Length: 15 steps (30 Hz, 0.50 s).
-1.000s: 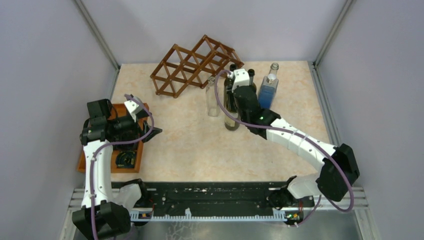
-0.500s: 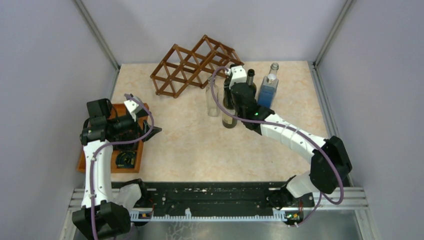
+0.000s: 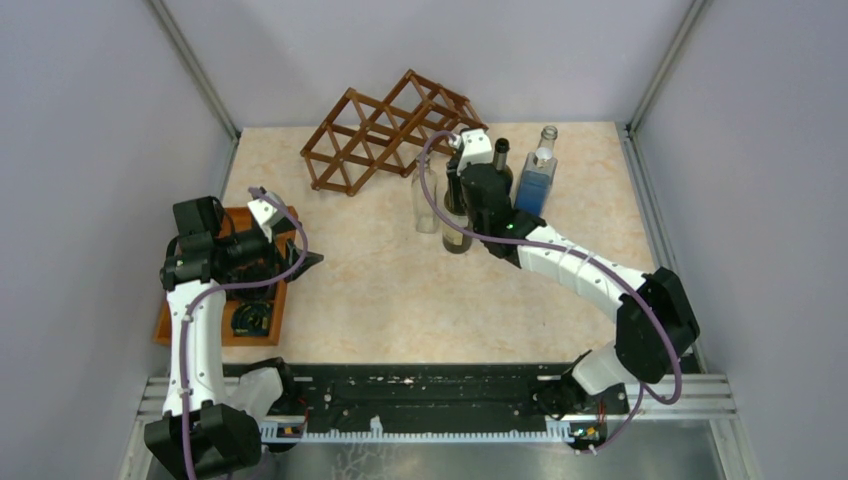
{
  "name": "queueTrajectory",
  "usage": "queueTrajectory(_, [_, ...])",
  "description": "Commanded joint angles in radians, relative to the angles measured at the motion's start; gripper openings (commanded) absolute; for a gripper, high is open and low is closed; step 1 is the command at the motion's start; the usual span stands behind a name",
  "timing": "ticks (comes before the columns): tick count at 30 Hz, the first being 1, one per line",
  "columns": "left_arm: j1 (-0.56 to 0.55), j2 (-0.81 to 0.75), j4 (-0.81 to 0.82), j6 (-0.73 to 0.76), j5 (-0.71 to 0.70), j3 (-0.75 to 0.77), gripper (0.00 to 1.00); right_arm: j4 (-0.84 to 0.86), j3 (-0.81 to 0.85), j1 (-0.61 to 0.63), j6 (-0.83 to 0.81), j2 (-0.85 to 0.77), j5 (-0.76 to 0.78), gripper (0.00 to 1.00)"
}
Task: Take the wine bottle off the wine rack
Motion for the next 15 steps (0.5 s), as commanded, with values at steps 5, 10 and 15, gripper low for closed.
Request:
queueTrajectory(5, [0.002,-0.011,0.015,-0.016,0.015,-0.005,0.99,0.080,0.037,-0.013,0.046,-0.039,0.001,0.54])
queueTrajectory(10, [0.002,-0.007,0.014,-0.026,0.017,-0.006,0.99,0.043,0.042,-0.012,0.065,-0.072,0.006,0.98])
queueTrajectory(15, [0.002,-0.004,0.024,-0.045,0.012,-0.009,0.99,-0.008,0.037,-0.013,0.083,-0.127,0.015,0.99])
